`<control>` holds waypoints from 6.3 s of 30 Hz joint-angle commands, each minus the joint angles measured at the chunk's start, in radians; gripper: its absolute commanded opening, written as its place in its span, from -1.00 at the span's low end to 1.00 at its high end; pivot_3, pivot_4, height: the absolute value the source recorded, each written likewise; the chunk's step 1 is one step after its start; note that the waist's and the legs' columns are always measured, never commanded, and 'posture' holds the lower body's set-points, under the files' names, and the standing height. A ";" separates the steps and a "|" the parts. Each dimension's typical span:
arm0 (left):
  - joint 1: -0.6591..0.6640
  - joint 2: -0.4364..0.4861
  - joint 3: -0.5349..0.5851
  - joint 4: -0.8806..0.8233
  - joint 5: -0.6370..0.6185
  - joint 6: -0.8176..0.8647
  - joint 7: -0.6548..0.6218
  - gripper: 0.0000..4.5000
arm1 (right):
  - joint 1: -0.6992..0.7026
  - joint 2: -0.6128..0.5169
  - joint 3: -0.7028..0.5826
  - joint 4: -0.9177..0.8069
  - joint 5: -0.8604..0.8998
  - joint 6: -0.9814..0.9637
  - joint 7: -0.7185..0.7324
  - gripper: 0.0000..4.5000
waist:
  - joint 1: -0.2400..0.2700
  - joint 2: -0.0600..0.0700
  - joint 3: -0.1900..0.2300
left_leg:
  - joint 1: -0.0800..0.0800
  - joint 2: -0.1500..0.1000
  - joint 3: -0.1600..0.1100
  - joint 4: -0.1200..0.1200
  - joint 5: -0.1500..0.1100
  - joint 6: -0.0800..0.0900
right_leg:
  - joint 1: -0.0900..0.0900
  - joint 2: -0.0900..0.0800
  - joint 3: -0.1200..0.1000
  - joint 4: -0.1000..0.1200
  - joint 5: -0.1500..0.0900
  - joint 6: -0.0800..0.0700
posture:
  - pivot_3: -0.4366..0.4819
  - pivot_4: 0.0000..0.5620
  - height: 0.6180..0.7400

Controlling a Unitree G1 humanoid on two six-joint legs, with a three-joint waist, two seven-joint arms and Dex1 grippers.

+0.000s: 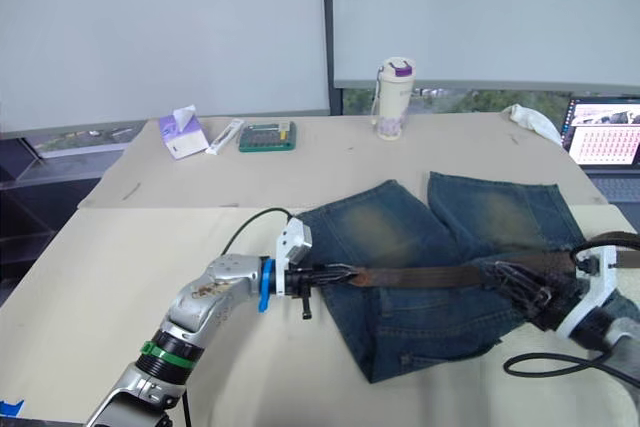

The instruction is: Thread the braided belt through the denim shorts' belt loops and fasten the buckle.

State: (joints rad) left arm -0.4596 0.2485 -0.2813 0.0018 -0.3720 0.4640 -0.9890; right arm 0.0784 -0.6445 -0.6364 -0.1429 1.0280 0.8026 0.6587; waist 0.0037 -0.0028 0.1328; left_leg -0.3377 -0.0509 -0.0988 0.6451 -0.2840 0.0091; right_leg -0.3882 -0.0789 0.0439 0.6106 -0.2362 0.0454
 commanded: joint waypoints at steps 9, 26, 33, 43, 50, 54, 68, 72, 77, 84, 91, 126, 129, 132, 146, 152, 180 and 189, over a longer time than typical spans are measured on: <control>-0.023 0.000 0.008 -0.021 -0.016 0.003 -0.005 -1.00 | 0.054 0.027 -0.200 -0.051 0.426 0.111 -0.087 0.19 | 0.006 0.001 0.000 | 0.000 0.000 0.000 0.000 0.000 0.000 | 0.000 0.000 0.000 0.000 0.000 0.000 | -0.05 -0.47 1.00; -0.028 -0.004 0.008 -0.005 -0.010 -0.001 0.000 -1.00 | 0.116 0.085 -0.085 -0.094 0.329 0.066 -0.135 -0.97 | -0.002 0.001 0.000 | 0.000 -0.001 0.000 0.000 0.000 0.000 | 0.000 0.001 0.000 0.000 0.000 0.000 | -0.05 -0.47 1.00; -0.030 -0.007 0.010 0.002 -0.010 0.000 0.007 -1.00 | 0.150 0.088 -0.095 -0.122 0.333 0.056 -0.100 -0.99 | -0.003 0.001 0.000 | 0.000 0.000 0.000 0.000 0.000 0.000 | 0.000 0.001 0.000 0.000 0.000 0.000 | -0.05 -0.47 1.00; -0.029 -0.013 0.007 0.009 -0.008 -0.004 0.011 -1.00 | 0.233 0.061 -0.184 -0.107 0.452 0.083 -0.073 -0.99 | -0.002 0.001 0.000 | -0.001 -0.001 0.000 -0.001 0.000 0.000 | 0.000 0.001 0.000 0.000 0.000 0.000 | -0.05 -0.47 1.00; -0.024 -0.013 0.009 0.006 -0.005 -0.008 0.019 -1.00 | 0.267 -0.012 -0.277 -0.018 0.311 -0.032 -0.022 -0.99 | 0.000 0.000 0.000 | -0.001 -0.001 0.001 -0.001 0.000 0.000 | 0.001 -0.001 0.001 0.000 -0.005 0.008 | -0.05 -0.47 1.00; -0.023 -0.007 0.007 0.002 -0.004 -0.011 0.014 -1.00 | 0.244 -0.113 -0.321 0.138 0.143 -0.139 0.012 -0.46 | 0.001 0.000 0.000 | -0.001 -0.003 0.002 -0.001 0.000 0.000 | 0.001 -0.001 0.001 -0.001 -0.005 0.009 | -0.05 -0.47 1.00; -0.045 -0.007 -0.003 -0.036 -0.007 -0.009 -0.001 -1.00 | 0.276 -0.282 0.063 0.338 -0.508 -0.364 0.130 0.45 | -0.006 0.000 0.000 | 0.001 -0.002 0.016 -0.001 -0.002 0.003 | 0.001 -0.002 0.008 -0.001 -0.005 0.008 | -0.05 -0.47 1.00; -0.045 0.000 -0.003 -0.046 -0.009 0.000 -0.003 -1.00 | 0.247 -0.271 0.136 0.353 -0.566 -0.345 0.133 0.34 | -0.007 -0.011 -0.001 | 0.001 -0.001 0.016 -0.001 -0.002 0.004 | 0.001 -0.001 0.009 -0.001 -0.005 0.008 | -0.05 -0.47 1.00; -0.044 0.007 -0.002 -0.043 -0.006 -0.002 0.000 -1.00 | 0.210 -0.161 0.295 0.141 -0.524 -0.211 0.135 -0.39 | -0.022 -0.022 -0.004 | 0.002 0.005 0.012 -0.001 -0.003 0.003 | 0.001 0.003 0.009 -0.001 -0.003 0.004 | -0.05 -0.47 1.00; -0.054 0.009 0.001 -0.036 -0.005 -0.004 0.002 -1.00 | 0.109 -0.033 0.383 0.022 -0.523 -0.094 0.059 -0.99 | -0.045 -0.033 -0.011 | 0.006 0.018 0.012 -0.001 -0.006 -0.001 | 0.002 0.016 0.011 -0.002 0.000 -0.002 | -0.05 -0.47 1.00; -0.074 0.000 -0.002 -0.014 0.002 -0.013 0.001 -1.00 | -0.136 0.144 0.329 0.215 -0.693 -0.158 -0.277 -0.99 | -0.058 -0.037 -0.011 | 0.016 0.027 0.021 -0.002 -0.009 -0.002 | 0.004 0.025 0.019 -0.001 0.003 -0.008 | -0.05 -0.47 1.00; -0.077 -0.020 0.019 0.007 0.008 -0.025 0.009 -1.00 | 0.185 -0.374 0.090 -0.284 -0.438 -0.264 0.362 0.97 | -0.024 -0.006 -0.006 | 0.005 0.013 0.020 0.002 -0.010 0.002 | 0.001 0.016 0.023 -0.001 -0.006 0.009 | -0.05 -0.47 1.00; -0.079 -0.025 0.016 0.008 0.008 -0.022 0.005 -1.00 | 0.145 -0.399 0.295 -0.442 -0.452 -0.254 0.389 0.97 | -0.017 -0.008 -0.005 | 0.005 0.015 0.018 0.002 -0.010 0.002 | 0.001 0.018 0.022 -0.002 -0.006 0.009 | -0.05 -0.47 1.00; -0.085 -0.027 0.017 0.013 0.010 -0.023 0.006 -1.00 | 0.078 -0.411 0.469 -0.485 -0.534 -0.292 0.391 0.97 | -0.007 -0.007 -0.005 | 0.004 0.014 0.018 0.004 -0.010 0.001 | -0.001 0.016 0.022 -0.002 -0.006 0.009 | -0.05 -0.47 1.00; -0.094 -0.030 0.036 0.020 0.012 -0.032 0.034 -1.00 | -0.251 -0.190 0.960 -0.187 -1.006 -0.472 0.260 -0.14 | -0.004 -0.009 -0.005 | 0.004 0.014 0.016 0.011 -0.010 0.000 | -0.005 0.016 0.021 -0.001 0.001 -0.001 | -0.05 -0.47 1.00; -0.117 -0.061 0.061 0.044 0.006 -0.022 0.077 -1.00 | -0.333 0.071 0.917 -0.097 -1.026 -0.327 0.038 -1.00 | -0.015 -0.008 -0.006 | 0.005 0.016 0.015 0.011 -0.009 0.000 | -0.004 0.018 0.021 0.000 0.002 -0.003 | -0.05 -0.47 1.00; -0.107 -0.036 0.268 0.023 -0.307 0.382 0.121 -1.00 | -0.061 0.219 0.442 -0.403 -0.271 0.000 -0.052 0.96 | -0.017 -0.007 -0.007 | 0.002 0.017 0.013 0.008 -0.009 -0.001 | -0.009 0.019 0.020 0.001 0.003 -0.004 | -0.05 -0.47 1.00; -0.142 -0.014 0.340 0.054 -0.435 0.534 0.123 -1.00 | -0.100 0.439 0.345 -0.334 -0.056 0.008 -0.249 0.96 | -0.016 -0.005 -0.007 | 0.001 0.015 0.014 0.006 -0.008 -0.002 | -0.014 0.018 0.022 0.003 0.004 -0.004 | -0.05 -0.47 1.00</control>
State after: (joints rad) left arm -0.5751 0.2304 0.0413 0.0609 -0.7807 0.9930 -0.8627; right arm 0.0024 -0.2187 -0.2617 -0.4603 0.9039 0.8179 0.4292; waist -0.0127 -0.0078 0.1258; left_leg -0.3367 -0.0363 -0.0845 0.6503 -0.2922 0.0070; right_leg -0.4022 -0.0612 0.0661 0.6140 -0.2326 0.0409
